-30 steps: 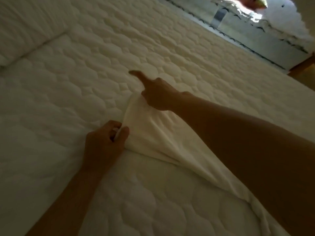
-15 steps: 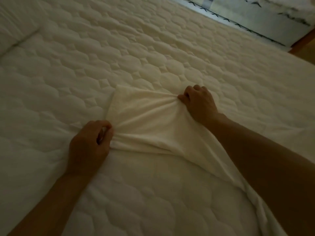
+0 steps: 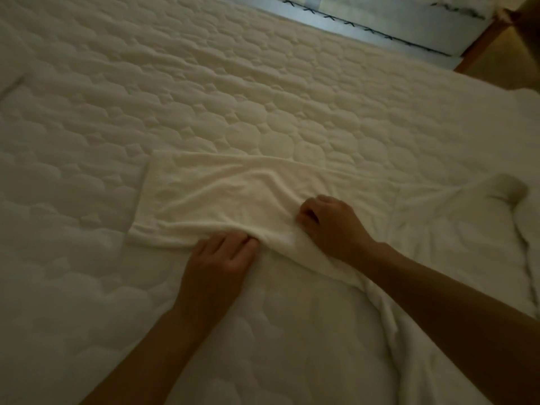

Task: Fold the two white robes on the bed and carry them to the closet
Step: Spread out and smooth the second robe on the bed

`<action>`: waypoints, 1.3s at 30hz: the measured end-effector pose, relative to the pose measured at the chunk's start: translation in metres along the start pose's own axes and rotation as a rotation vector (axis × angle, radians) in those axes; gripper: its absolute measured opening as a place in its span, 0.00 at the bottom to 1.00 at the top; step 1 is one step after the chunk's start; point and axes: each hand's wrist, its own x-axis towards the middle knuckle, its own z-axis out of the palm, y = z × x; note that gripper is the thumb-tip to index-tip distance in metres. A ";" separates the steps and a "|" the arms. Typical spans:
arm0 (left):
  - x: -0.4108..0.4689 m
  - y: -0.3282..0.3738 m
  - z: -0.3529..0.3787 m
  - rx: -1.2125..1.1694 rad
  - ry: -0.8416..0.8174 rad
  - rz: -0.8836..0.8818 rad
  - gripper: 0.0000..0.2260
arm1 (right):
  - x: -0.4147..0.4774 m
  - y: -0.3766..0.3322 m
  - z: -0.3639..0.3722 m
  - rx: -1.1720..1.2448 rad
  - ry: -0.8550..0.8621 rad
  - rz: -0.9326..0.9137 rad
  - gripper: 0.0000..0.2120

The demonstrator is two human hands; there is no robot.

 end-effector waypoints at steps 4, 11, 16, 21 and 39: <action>0.013 -0.005 0.001 0.037 -0.024 0.088 0.09 | 0.007 0.001 -0.009 0.051 0.037 0.093 0.12; 0.022 -0.006 -0.006 0.021 -0.091 0.190 0.04 | 0.003 0.002 -0.012 0.063 0.009 0.065 0.08; 0.016 -0.025 -0.028 -0.021 -0.186 0.408 0.09 | 0.007 0.010 -0.020 -0.028 -0.224 -0.002 0.13; 0.016 -0.020 -0.020 -0.011 -0.264 0.420 0.05 | 0.028 0.016 -0.023 -0.020 0.093 0.069 0.08; 0.048 0.118 0.028 -0.177 -0.201 0.137 0.04 | -0.052 0.069 -0.046 0.103 0.110 0.261 0.10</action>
